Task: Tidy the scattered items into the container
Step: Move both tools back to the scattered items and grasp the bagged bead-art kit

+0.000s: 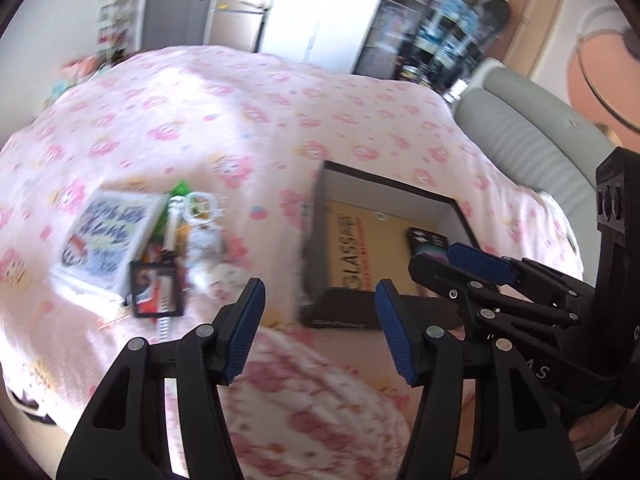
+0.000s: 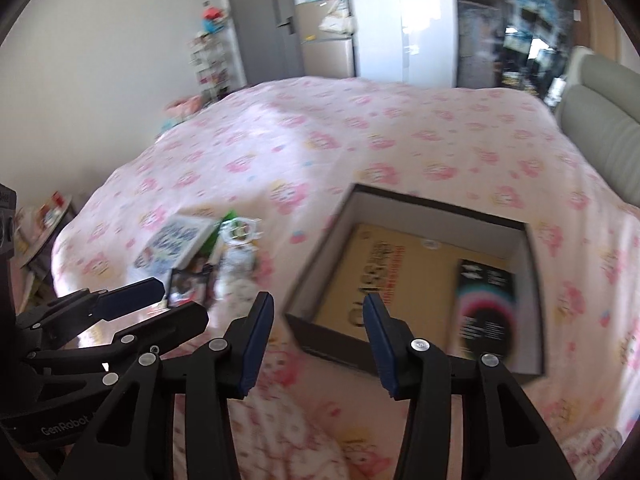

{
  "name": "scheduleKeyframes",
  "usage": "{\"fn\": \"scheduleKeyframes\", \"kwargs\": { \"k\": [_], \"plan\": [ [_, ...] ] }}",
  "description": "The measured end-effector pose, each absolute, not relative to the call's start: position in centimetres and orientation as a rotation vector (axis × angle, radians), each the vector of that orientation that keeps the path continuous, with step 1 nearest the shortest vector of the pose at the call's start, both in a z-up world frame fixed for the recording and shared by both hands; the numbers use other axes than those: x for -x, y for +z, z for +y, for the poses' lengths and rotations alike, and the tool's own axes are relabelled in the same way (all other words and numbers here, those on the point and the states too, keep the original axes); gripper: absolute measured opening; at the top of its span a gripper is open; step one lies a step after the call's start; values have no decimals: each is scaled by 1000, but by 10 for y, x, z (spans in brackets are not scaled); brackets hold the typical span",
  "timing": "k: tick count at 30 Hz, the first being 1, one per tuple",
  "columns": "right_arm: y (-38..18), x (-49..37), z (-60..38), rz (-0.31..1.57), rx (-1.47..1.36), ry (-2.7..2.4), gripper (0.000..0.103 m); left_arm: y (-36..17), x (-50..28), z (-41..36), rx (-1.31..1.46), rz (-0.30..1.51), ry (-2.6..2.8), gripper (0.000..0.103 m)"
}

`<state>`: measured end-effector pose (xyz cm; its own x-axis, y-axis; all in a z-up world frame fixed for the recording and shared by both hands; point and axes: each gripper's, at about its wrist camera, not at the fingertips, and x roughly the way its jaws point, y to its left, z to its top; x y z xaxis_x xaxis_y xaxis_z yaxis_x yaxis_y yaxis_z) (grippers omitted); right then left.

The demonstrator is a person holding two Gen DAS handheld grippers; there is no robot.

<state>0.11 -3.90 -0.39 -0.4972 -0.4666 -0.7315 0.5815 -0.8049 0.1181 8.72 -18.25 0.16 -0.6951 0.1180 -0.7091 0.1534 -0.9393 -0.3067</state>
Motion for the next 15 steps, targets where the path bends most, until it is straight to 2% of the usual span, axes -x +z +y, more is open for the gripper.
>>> {"fn": "scheduleKeyframes", "kwargs": {
  "k": [7,15],
  "plan": [
    [-37,6,-141,206,-1174,-1956,44,-30,-116,-276,-1140,756,-2633,60],
    [-68,18,-213,329,-1253,-1861,44,-96,-125,-340,-1148,987,-2435,60]
  ]
}}
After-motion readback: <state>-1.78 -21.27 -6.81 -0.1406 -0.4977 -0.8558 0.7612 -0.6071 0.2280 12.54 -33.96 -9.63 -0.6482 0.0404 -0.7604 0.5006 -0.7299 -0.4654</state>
